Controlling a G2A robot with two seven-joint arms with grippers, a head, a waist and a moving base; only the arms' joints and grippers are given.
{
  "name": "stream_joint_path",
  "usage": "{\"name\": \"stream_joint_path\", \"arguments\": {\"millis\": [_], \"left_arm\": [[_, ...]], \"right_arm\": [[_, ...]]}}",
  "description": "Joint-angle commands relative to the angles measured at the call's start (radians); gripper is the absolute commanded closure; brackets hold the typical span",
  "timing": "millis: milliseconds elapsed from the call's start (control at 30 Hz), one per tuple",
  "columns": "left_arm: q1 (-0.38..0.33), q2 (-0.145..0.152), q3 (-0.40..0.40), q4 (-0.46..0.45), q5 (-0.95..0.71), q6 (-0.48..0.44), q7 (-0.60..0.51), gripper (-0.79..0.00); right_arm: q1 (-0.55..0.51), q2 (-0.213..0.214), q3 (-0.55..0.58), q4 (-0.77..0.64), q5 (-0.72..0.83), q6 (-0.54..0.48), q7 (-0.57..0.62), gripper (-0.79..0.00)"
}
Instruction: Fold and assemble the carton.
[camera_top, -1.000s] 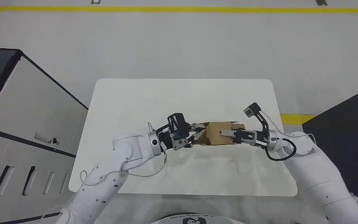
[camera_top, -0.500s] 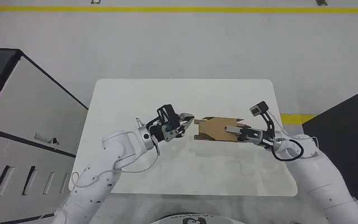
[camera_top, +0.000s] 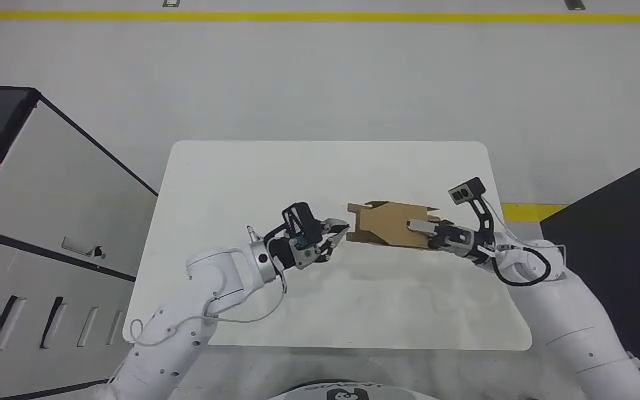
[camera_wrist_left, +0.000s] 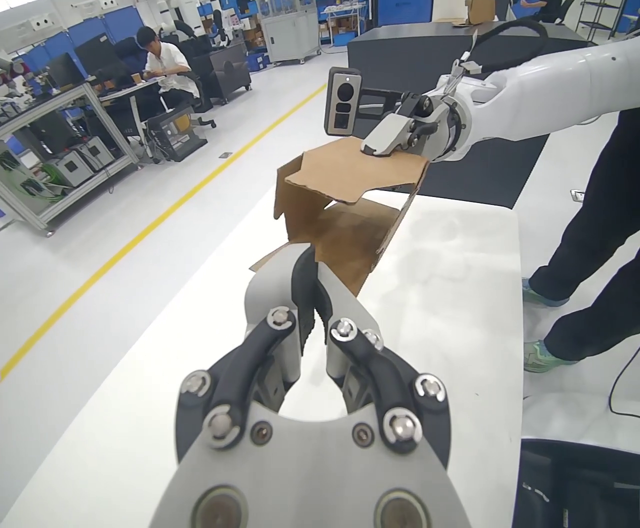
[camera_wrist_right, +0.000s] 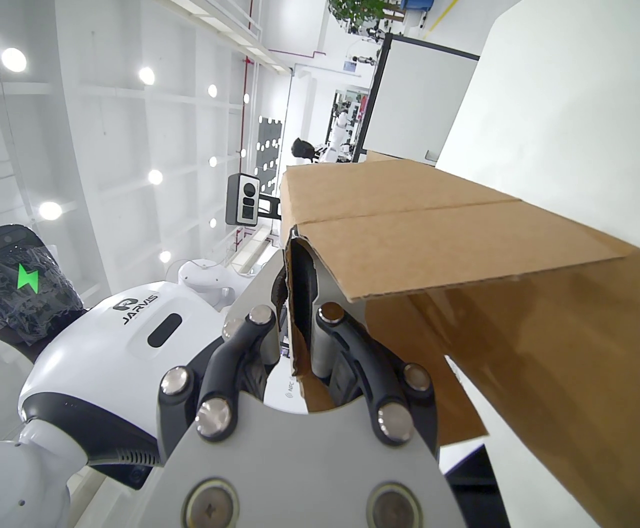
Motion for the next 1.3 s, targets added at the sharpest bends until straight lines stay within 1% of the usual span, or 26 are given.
{"name": "stream_joint_path", "arguments": {"millis": [0,200,467,833,900,1000,1133,1267], "left_arm": [[-0.012,-0.003,0.021,0.006,0.0,0.0,0.004,0.0],[-0.033,-0.007,0.063,0.007,-0.018,-0.027,-0.002,0.0],[-0.05,-0.009,0.097,0.005,-0.022,-0.049,-0.021,0.0],[-0.062,-0.013,0.14,0.006,-0.017,-0.037,-0.023,0.0],[-0.062,-0.012,0.135,0.005,-0.012,-0.032,-0.024,0.0],[-0.053,-0.007,0.105,0.0,-0.008,-0.02,-0.025,0.0],[-0.024,0.004,0.052,-0.01,-0.008,-0.019,-0.027,0.0],[0.002,0.012,0.02,-0.021,-0.008,-0.022,-0.03,0.0]], "right_arm": [[0.002,-0.003,-0.003,0.001,0.001,0.002,0.004,0.0],[0.002,-0.008,-0.001,0.005,-0.011,0.014,-0.005,0.0],[0.001,-0.014,0.002,0.0,-0.041,0.051,-0.043,0.0],[-0.001,-0.024,-0.002,-0.023,-0.064,0.07,-0.069,0.0],[-0.004,-0.026,0.0,-0.027,-0.064,0.071,-0.07,0.0],[-0.013,-0.026,0.009,-0.031,-0.058,0.066,-0.066,0.0],[-0.025,-0.026,0.03,-0.032,-0.045,0.051,-0.046,0.0],[-0.038,-0.025,0.052,-0.034,-0.032,0.031,-0.025,0.0]]}}
